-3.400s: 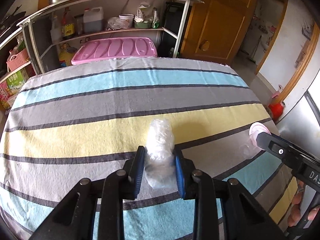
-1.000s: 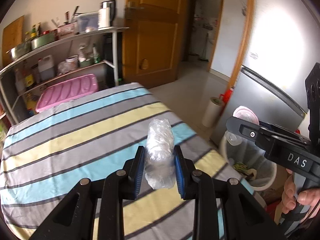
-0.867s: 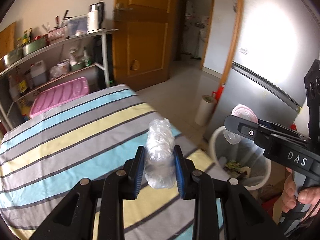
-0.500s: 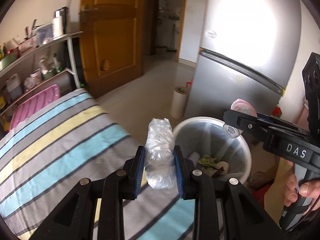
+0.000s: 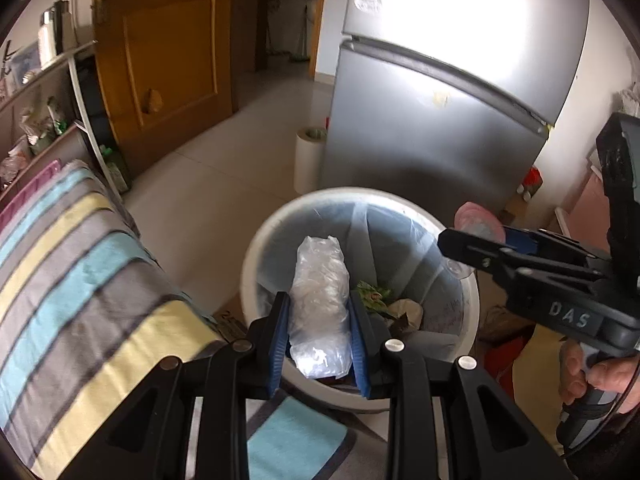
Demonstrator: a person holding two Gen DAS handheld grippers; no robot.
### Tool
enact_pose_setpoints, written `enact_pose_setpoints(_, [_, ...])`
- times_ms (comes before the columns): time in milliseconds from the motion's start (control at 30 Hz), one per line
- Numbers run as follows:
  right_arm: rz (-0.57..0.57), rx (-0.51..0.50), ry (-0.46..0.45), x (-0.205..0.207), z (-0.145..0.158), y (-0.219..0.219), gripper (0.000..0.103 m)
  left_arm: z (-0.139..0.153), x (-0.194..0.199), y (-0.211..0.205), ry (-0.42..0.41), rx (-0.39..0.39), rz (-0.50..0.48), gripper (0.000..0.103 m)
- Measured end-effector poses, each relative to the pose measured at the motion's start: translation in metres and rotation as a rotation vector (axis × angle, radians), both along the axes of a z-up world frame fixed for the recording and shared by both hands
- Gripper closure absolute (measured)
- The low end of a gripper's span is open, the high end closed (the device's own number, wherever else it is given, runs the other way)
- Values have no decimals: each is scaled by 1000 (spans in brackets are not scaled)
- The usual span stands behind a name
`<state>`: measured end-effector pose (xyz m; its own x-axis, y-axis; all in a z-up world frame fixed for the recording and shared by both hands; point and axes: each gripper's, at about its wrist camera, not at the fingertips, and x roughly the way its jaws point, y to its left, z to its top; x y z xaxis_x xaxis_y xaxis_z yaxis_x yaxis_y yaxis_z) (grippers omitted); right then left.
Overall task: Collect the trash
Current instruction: 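Open both tools over the bin to drop the plastic bag and cup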
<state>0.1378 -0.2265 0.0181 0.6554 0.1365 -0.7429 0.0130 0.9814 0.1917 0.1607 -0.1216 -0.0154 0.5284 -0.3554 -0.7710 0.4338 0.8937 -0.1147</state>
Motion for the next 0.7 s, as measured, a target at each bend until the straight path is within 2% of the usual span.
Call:
enact_pose_setpoints(167, [-16, -14, 61, 8, -25, -12, 55, -14, 6, -14, 39, 15, -15, 73])
enact_pose_setpoints(500, [-17, -38, 148, 23, -53, -24, 55, -30, 14, -27, 84, 42, -25, 73])
enact_pose_setpoints(567, [-13, -43, 161, 22, -57, -23, 55, -32, 15, -27, 91, 51, -19, 70])
enact_pose_setpoints(633, [-11, -48, 167, 23, -60, -22, 55, -32, 15, -27, 92, 50, -16, 55])
enact_pose_setpoints(700, [-13, -46, 167, 24, -62, -23, 55, -32, 16, -25, 94, 46, -8, 51])
